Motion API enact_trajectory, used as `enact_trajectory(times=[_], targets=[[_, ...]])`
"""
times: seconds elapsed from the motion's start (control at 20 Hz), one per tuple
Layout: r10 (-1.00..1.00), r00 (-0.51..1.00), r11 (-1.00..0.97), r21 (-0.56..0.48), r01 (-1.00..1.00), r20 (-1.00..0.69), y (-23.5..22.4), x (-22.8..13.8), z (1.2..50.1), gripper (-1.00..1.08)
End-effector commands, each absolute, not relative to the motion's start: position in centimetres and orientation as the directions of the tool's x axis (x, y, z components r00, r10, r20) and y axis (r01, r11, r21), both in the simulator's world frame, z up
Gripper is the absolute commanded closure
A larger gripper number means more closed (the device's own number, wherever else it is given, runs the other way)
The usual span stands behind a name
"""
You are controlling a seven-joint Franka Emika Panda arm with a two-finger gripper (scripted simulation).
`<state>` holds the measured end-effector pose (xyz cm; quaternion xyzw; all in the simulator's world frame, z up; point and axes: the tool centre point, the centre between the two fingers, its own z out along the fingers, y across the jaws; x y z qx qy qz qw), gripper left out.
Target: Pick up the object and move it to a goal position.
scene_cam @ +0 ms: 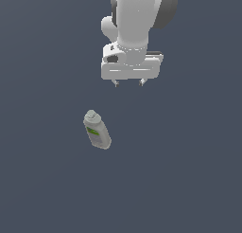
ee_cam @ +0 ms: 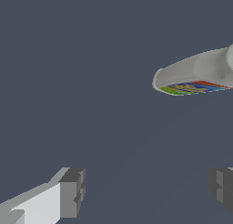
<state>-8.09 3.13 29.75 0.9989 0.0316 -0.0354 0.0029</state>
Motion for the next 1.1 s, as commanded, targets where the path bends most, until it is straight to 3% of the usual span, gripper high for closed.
enact_trajectory(times=[0.0,0.45,1.05], targets=[[0.063,0.996,-0.998,0.004,0.063,-0.071,3.1,-8.1,29.7,-0.92],[0.092,0.996,-0.996,-0.005,0.092,-0.019,5.3,-7.5,32.5,-0.92],[0.139,0.990,-0.990,-0.006,0.139,-0.018,4.8,-7.0,32.4,-0.92]])
